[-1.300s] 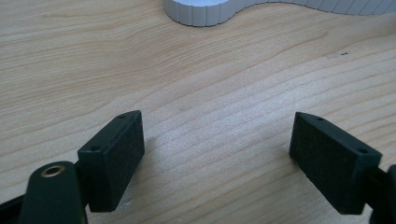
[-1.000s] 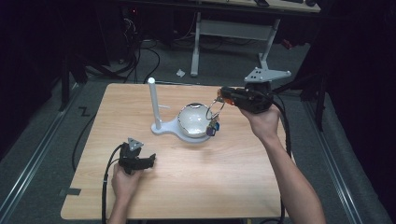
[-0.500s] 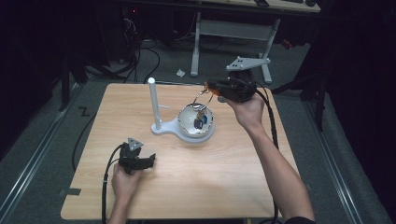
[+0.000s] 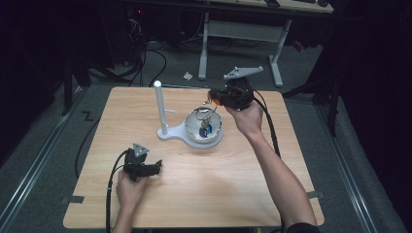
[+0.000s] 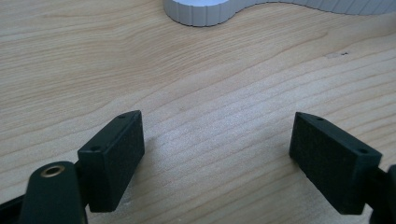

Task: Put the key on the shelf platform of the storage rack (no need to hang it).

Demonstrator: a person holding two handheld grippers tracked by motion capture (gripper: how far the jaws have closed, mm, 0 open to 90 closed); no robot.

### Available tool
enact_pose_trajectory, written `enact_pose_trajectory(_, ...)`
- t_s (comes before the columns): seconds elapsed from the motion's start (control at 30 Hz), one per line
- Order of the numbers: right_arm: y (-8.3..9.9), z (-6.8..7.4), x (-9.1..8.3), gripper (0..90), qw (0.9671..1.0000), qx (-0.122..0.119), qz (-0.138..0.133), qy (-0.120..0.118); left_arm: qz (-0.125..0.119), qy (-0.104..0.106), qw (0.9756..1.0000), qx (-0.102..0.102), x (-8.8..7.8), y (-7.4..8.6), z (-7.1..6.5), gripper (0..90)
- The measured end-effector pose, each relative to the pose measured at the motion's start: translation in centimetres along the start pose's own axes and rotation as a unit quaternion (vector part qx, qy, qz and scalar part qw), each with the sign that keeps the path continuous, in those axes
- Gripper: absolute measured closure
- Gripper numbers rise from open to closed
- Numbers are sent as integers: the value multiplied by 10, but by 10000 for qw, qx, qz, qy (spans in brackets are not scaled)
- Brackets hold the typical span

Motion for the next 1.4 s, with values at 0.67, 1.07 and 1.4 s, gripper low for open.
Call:
enact_pose_trajectory(0.67, 30, 4, 33, 853, 9993, 180, 275, -192, -2, -11, 10000, -31, 0, 0, 0, 184)
enact_pose_trajectory(1.07, 48, 1, 44, 854, 9983, 364, 354, -271, -18, 4, 10000, 32, 0, 0, 0, 184)
enact_pose_trajectory(1.4, 63, 2, 57, 854, 9972, 465, 462, -349, -9, 17, 10000, 23, 0, 0, 0, 184)
Point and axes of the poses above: each handheld gripper's, and its own axes: x roughly forward along the jaws, y roughly out of its underside, z roughly to its left, the point moved 7 cm from there along x, roughly forward along the jaws
